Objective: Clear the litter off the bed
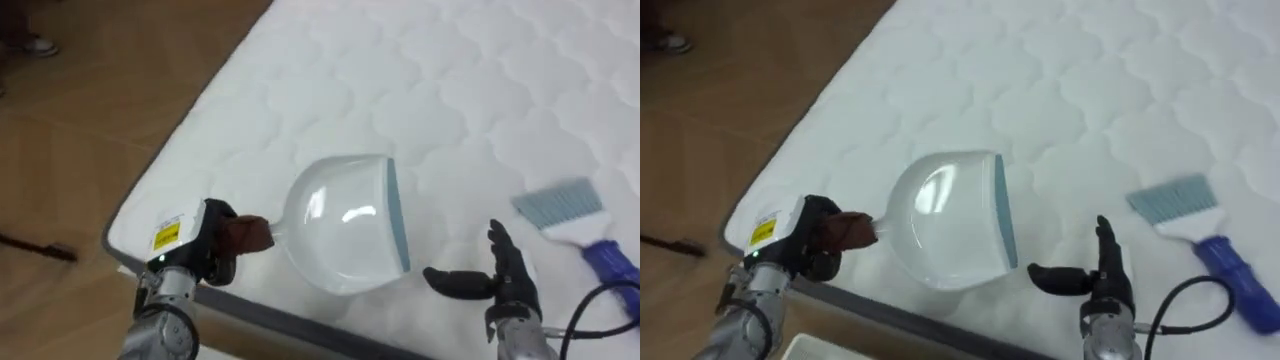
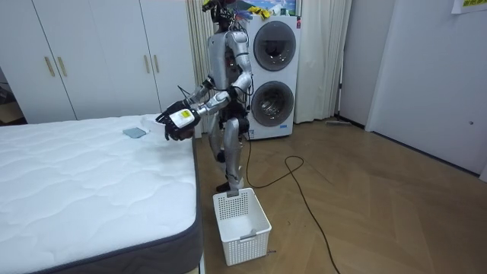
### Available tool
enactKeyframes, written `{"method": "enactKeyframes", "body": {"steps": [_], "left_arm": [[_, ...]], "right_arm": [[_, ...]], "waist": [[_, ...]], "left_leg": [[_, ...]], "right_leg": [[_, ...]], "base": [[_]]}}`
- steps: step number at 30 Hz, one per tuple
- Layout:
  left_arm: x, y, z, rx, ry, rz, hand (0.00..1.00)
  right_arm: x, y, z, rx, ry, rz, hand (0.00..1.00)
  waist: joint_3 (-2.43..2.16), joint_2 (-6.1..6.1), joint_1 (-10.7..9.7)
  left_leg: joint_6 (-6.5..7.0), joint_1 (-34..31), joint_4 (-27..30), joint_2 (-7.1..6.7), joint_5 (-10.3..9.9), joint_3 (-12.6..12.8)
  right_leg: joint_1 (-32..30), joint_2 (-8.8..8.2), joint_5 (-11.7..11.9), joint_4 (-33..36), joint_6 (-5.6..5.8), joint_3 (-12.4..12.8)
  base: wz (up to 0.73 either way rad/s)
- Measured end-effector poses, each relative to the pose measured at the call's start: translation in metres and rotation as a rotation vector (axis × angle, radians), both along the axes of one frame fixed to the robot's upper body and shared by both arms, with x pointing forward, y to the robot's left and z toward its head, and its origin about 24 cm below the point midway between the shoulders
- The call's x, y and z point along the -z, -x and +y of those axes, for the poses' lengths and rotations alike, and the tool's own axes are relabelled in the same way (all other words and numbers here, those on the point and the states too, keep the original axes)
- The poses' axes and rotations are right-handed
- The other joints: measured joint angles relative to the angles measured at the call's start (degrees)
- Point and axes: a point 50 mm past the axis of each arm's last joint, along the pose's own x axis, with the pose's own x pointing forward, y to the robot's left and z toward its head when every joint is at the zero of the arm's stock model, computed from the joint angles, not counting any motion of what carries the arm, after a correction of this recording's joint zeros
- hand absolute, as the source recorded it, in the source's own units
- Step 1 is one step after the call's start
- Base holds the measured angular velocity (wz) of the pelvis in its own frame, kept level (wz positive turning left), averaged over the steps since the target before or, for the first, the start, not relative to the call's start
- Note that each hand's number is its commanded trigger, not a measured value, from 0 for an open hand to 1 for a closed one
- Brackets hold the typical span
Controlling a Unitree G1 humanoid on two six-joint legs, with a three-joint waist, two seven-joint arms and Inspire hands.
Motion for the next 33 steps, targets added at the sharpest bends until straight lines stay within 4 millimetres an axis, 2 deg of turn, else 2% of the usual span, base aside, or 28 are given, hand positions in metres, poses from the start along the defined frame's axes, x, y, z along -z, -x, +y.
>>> {"method": "enactKeyframes", "body": {"steps": [3, 8, 11, 16, 17, 19, 21, 22, 23, 24, 26, 27, 28, 32, 33], "left_arm": [[0.004, 0.004, -0.004, -0.003, 0.073, 0.036, 0.00], [0.011, 0.009, -0.012, -0.053, 0.218, 0.077, 0.00], [0.011, 0.009, -0.013, -0.078, 0.284, 0.081, 0.00], [0.012, 0.009, -0.015, -0.100, 0.335, 0.085, 0.00], [0.012, 0.009, -0.013, -0.113, 0.356, 0.086, 0.00], [0.012, 0.010, -0.010, -0.151, 0.406, 0.088, 0.00], [0.014, 0.015, -0.002, -0.213, 0.459, 0.088, 0.00], [0.015, 0.017, 0.001, -0.231, 0.473, 0.088, 0.00], [0.018, 0.023, 0.006, -0.271, 0.499, 0.093, 0.00], [0.020, 0.026, 0.009, -0.293, 0.518, 0.098, 0.00], [0.026, 0.039, 0.017, -0.384, 0.604, 0.112, 0.00], [0.027, 0.041, 0.018, -0.400, 0.616, 0.111, 0.00], [0.028, 0.045, 0.022, -0.429, 0.634, 0.108, 0.00], [0.028, 0.052, 0.032, -0.503, 0.671, 0.079, 0.00], [0.028, 0.053, 0.034, -0.525, 0.678, 0.067, 0.00]], "right_arm": [[0.001, 0.002, -0.004, 0.013, 0.003, 0.006, 0.00], [0.000, 0.002, -0.006, 0.012, 0.012, 0.003, 0.00], [-0.004, -0.001, -0.010, 0.007, 0.030, -0.016, 0.00], [-0.010, -0.004, -0.017, 0.021, 0.044, -0.044, 0.00], [-0.010, -0.004, -0.019, 0.025, 0.044, -0.046, 0.00], [-0.012, -0.005, -0.021, 0.029, 0.042, -0.055, 0.00], [-0.015, -0.006, -0.020, 0.019, 0.036, -0.067, 0.00], [-0.016, -0.007, -0.019, 0.013, 0.032, -0.073, 0.00], [-0.018, -0.007, -0.018, 0.003, 0.026, -0.089, 0.00], [-0.018, -0.008, -0.018, 0.002, 0.025, -0.094, 0.00], [-0.017, -0.003, -0.020, 0.004, 0.031, -0.087, 0.00], [-0.015, -0.001, -0.021, 0.005, 0.032, -0.079, 0.00], [-0.013, 0.003, -0.020, 0.001, 0.036, -0.064, 0.00], [-0.008, 0.012, -0.021, -0.002, 0.059, -0.038, 0.00], [-0.007, 0.013, -0.021, 0.000, 0.070, -0.033, 0.00]], "waist": [[0.00, 0.01, -1.84], [-0.06, -0.01, -2.22], [-0.19, 0.08, -2.17], [-0.31, 0.24, -2.30], [-0.38, 0.35, -2.11], [-0.47, 0.57, -1.50], [-0.56, 0.69, -0.11], [-0.56, 0.71, 0.10], [-0.66, 0.94, 0.16], [-0.70, 1.02, 0.15], [-0.91, 1.42, 1.36], [-0.95, 1.48, 1.55], [-0.97, 1.53, 1.61], [-0.92, 1.57, 1.55], [-0.73, 1.39, 1.43]], "left_leg": [[-1.54, -0.17, 0.23, 2.59, 0.62, 0.71], [-3.26, -0.66, 1.82, 5.61, 1.63, 0.81], [-4.29, -1.14, 2.77, 6.97, 2.27, 0.70], [-5.98, -1.90, 3.54, 8.20, 3.45, -0.84], [-6.33, -1.84, 3.42, 8.21, 3.67, -1.21], [-6.83, -1.65, 3.05, 8.04, 3.98, -3.65], [-7.96, -0.35, 1.31, 6.80, 4.64, -9.02], [-8.13, 0.01, 0.78, 6.42, 4.74, -10.69], [-8.38, 0.75, -0.12, 5.91, 4.89, -13.60], [-8.47, 1.14, -0.49, 5.65, 4.94, -15.01], [-8.71, 3.37, -2.43, 4.60, 5.08, -20.27], [-8.71, 3.84, -2.82, 4.32, 5.08, -21.67], [-8.77, 4.56, -3.29, 4.12, 5.05, -22.98], [-9.80, 6.90, -4.99, 4.19, 4.40, -23.29], [-9.83, 7.83, -5.72, 4.15, 4.38, -23.50]], "right_leg": [[-0.16, 2.39, 1.02, -0.81, -1.83, -0.07], [-0.55, 4.46, 1.17, -1.06, -4.42, -0.61], [-1.15, 5.36, 0.11, -0.27, -5.94, -0.62], [-1.54, 6.94, -0.43, -0.39, -7.57, -0.48], [-1.63, 7.33, -0.44, -0.44, -7.92, -0.02], [-1.88, 7.80, -0.56, -0.42, -8.42, 0.98], [-2.33, 8.79, -0.04, -0.36, -9.15, 3.91], [-2.35, 9.03, 0.02, -0.44, -9.25, 4.78], [-2.36, 9.51, 0.08, -0.59, -9.38, 6.51], [-2.34, 9.72, 0.11, -0.63, -9.44, 7.33], [-2.28, 10.71, 0.16, -0.47, -9.54, 10.84], [-2.20, 10.93, 0.17, -0.38, -9.57, 11.80], [-1.93, 11.44, 0.23, -0.37, -9.63, 13.00], [-1.55, 12.35, 0.30, -0.39, -9.60, 15.36], [-1.14, 12.42, 0.30, -0.42, -9.59, 15.43]], "base": [[-0.16], [-0.11], [-0.06], [-0.04], [-0.22], [-0.39], [-0.69], [-0.80], [-0.59], [-0.73], [-0.82], [-0.75], [-0.57], [-0.42], [-0.25]]}}
